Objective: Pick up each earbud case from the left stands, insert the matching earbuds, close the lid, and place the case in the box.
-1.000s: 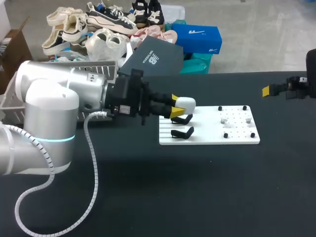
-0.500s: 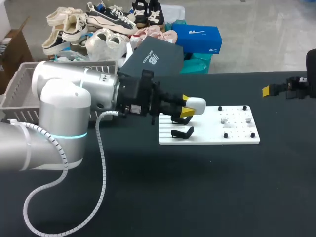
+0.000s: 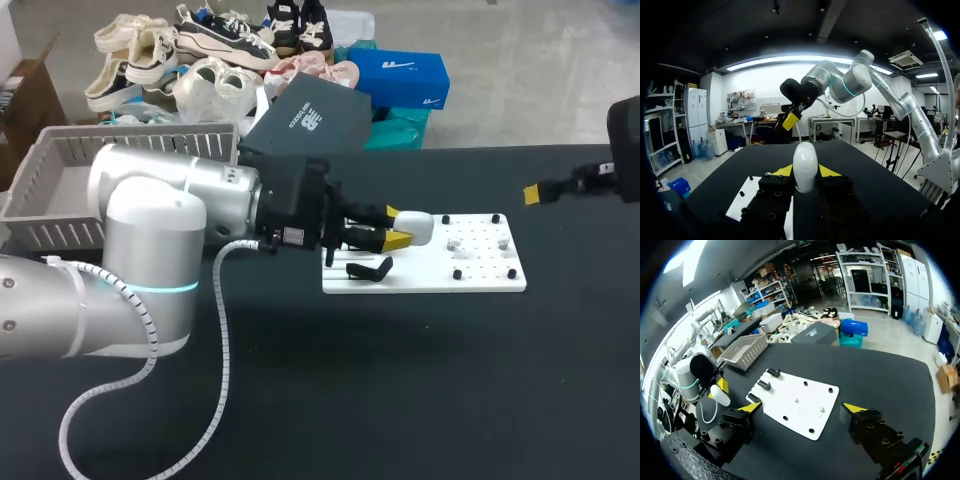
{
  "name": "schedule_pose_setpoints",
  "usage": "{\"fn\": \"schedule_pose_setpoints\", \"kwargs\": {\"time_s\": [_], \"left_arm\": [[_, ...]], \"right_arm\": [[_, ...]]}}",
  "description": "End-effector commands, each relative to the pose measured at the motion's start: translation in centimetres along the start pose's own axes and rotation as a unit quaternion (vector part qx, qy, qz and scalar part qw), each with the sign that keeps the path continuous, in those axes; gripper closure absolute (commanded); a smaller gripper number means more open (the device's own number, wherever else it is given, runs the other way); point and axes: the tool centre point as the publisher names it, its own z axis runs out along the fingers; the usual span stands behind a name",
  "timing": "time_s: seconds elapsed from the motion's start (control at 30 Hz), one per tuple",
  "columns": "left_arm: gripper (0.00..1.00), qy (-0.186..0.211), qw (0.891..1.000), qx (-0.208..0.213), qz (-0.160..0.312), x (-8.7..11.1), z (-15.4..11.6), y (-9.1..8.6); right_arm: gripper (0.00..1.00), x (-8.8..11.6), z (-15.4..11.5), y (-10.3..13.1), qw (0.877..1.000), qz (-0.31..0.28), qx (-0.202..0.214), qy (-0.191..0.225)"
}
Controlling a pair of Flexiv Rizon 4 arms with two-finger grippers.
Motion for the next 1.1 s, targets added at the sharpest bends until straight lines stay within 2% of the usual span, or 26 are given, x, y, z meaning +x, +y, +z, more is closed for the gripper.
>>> {"fn": "schedule_pose_setpoints", "kwargs": {"time_s": [0.03,0.13,0.37,0.6,1.1], "left_arm": [[1.0,-0.004,1.0,-0.004,0.006,0.2,0.6,0.0],[1.0,-0.006,1.0,-0.003,0.008,0.4,0.9,0.1],[1.0,-0.004,1.0,-0.006,0.008,0.9,1.2,0.2],[1.0,-0.008,1.0,-0.008,0.005,1.3,1.5,0.2],[1.0,-0.013,1.0,0.002,0.007,1.5,2.3,0.4]], "right_arm": [[0.0,0.8,-1.5,1.7,1.0,-0.019,0.008,-0.002],[0.0,1.4,-2.3,3.3,0.999,-0.04,-0.012,0.0],[0.0,2.8,-2.4,6.2,0.997,-0.073,-0.039,0.008],[0.0,3.6,-2.1,7.5,0.995,-0.082,-0.055,0.015],[0.0,4.6,-0.4,10.5,0.992,-0.109,-0.061,0.034]]}}
